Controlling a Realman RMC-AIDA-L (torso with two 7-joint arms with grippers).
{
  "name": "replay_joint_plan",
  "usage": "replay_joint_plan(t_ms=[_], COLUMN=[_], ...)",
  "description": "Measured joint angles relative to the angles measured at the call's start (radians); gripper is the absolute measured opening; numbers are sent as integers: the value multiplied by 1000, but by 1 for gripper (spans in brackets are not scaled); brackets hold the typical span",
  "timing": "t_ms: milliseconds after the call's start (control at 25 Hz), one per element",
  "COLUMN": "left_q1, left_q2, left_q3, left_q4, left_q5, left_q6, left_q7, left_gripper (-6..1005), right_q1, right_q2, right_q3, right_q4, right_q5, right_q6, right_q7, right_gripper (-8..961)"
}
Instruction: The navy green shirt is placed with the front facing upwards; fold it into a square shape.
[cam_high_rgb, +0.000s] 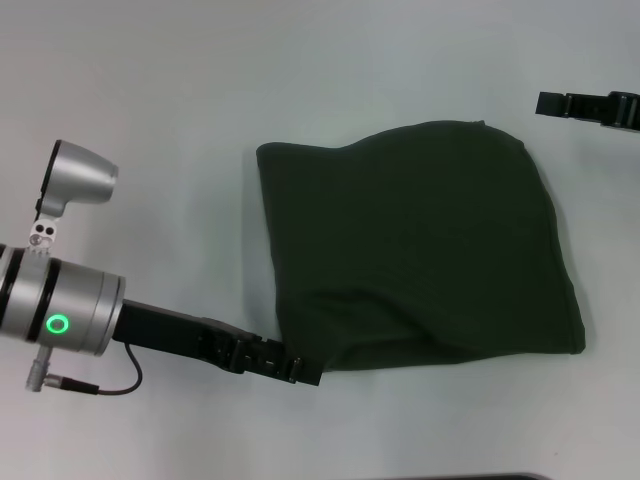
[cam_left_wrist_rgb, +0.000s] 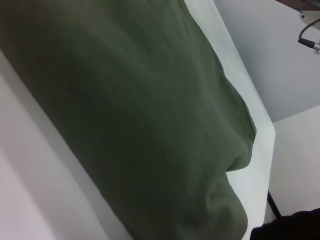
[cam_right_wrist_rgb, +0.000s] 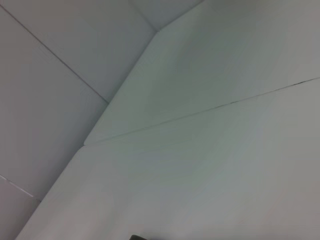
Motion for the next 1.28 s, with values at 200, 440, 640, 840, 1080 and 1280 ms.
replay_joint_plan(t_ms=[200, 440, 640, 840, 1080, 1280], left_q1=[-1, -4, -8, -13, -15, -14], left_q2=[-1, -5, -9, -17, -18, -17], left_q3=[0, 0, -1, -2, -2, -6], left_q4=[0, 0, 0, 0, 0, -8], left_q5=[0, 0, 0, 0, 0, 0], left_q6=[-1, -2, -4, -11, -17, -33], left_q7=[0, 0, -6, -8, -10, -31], left_gripper=[924, 890, 884, 883, 883, 871], right_q1=[0, 0, 0, 0, 0, 0], right_q2=[0, 0, 0, 0, 0, 0], right_q3=[0, 0, 0, 0, 0, 1], right_q4=[0, 0, -1, -2, -2, -2], right_q5=[0, 0, 0, 0, 0, 0], right_q6=[-1, -1, -1, 0, 0, 0], right_q7=[0, 4, 5, 6, 6, 6], right_gripper=[306, 306, 306, 306, 306, 306])
